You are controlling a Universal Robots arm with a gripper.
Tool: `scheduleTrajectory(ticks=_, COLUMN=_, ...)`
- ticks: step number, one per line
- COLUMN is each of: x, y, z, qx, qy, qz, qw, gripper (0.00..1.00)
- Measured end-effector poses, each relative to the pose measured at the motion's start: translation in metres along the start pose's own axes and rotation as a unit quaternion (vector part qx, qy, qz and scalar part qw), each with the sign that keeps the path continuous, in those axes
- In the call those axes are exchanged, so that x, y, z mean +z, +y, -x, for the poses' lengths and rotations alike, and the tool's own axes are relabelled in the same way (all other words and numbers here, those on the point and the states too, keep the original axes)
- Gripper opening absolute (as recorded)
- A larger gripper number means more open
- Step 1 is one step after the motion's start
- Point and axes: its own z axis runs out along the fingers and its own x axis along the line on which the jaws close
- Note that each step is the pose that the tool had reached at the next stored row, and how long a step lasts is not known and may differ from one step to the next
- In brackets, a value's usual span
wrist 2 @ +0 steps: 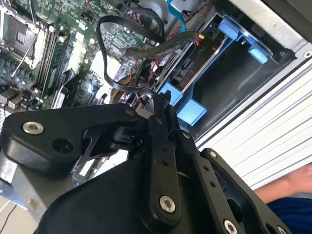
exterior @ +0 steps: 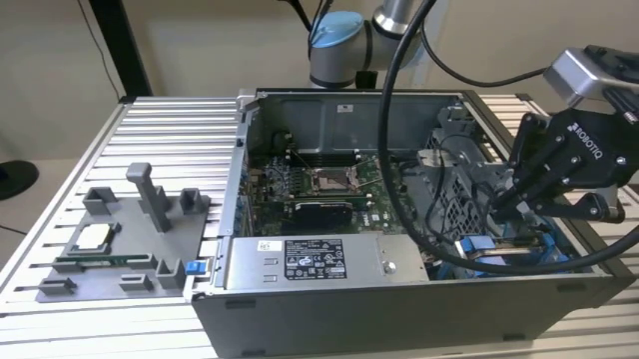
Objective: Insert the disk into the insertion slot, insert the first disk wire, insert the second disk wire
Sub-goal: 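Insert the second disk wire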
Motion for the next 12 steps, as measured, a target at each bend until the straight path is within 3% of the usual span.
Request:
scheduleTrajectory(ticks=3, x=0.0009, y=0.0003, z=-0.0002, qx=0.004, qy=-0.0006, qz=0.0136, qw=0.9999, gripper=0.00)
scheduleTrajectory(ticks=9, x=0.0038, y=-0.0003, z=-0.0006, qx=0.007, qy=-0.0010, qz=0.0234, qw=0.9997, gripper=0.00)
scheduleTrajectory(ticks=12, x=0.0068, y=-0.0010, z=-0.0011, qx=0.009, qy=-0.0012, qz=0.0245, qw=0.9997, gripper=0.00)
